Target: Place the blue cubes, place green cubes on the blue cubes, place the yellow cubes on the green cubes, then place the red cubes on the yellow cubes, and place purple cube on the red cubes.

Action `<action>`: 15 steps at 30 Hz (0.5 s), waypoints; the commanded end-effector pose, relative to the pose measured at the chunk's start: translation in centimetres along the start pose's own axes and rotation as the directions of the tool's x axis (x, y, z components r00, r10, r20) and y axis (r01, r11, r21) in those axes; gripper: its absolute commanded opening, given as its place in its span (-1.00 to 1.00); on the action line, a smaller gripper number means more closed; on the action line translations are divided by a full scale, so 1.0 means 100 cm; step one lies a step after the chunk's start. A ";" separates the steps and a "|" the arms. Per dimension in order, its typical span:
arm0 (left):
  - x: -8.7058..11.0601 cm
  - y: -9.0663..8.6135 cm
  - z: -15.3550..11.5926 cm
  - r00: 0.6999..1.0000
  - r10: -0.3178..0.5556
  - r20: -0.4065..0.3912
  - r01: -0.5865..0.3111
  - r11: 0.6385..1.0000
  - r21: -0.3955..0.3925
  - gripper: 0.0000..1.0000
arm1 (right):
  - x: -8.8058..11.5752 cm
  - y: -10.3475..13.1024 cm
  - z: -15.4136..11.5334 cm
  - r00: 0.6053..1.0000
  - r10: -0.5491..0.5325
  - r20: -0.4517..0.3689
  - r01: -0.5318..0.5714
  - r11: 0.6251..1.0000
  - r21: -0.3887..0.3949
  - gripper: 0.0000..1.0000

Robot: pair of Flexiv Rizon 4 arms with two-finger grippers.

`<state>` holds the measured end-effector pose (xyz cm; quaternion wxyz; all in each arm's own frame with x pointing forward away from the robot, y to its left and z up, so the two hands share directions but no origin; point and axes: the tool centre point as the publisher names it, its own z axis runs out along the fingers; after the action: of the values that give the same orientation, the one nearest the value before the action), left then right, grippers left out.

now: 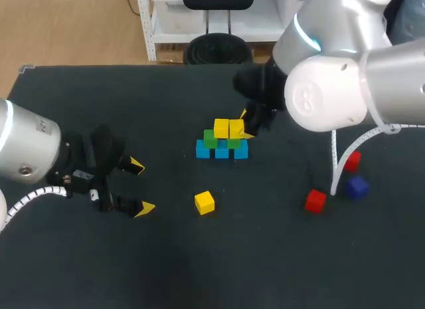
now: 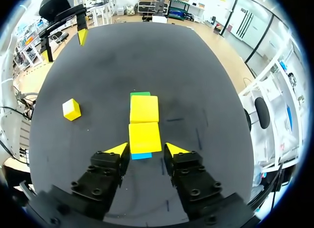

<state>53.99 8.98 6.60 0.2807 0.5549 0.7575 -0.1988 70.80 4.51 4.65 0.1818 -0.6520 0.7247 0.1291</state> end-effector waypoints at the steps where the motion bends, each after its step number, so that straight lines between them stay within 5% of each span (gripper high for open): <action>1: 0.002 0.000 -0.001 1.000 0.002 0.009 -0.002 1.000 0.001 1.00 | 0.000 0.000 0.000 1.000 0.002 -0.003 -0.002 1.000 0.005 -0.06; 2: 0.002 0.000 -0.001 1.000 0.002 0.009 -0.002 1.000 0.001 1.00 | 0.000 -0.001 0.000 1.000 0.003 -0.004 -0.003 1.000 0.005 -0.02; 5: 0.002 0.000 -0.001 1.000 0.002 0.009 -0.002 1.000 0.001 1.00 | 0.001 -0.001 -0.004 1.000 0.008 -0.004 -0.008 1.000 0.009 0.92; 6: 0.002 0.000 -0.001 1.000 0.002 0.009 -0.002 1.000 0.001 1.00 | 0.002 -0.001 -0.006 1.000 0.010 -0.003 -0.010 1.000 0.012 1.00; 15: 0.002 0.000 -0.001 1.000 0.002 0.009 -0.002 1.000 0.001 1.00 | 0.016 -0.006 -0.033 0.998 0.053 0.021 -0.054 0.997 0.061 1.00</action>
<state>53.99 8.98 6.60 0.2807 0.5549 0.7575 -0.1988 71.97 2.84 6.31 0.1945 -0.6300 0.7419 0.1216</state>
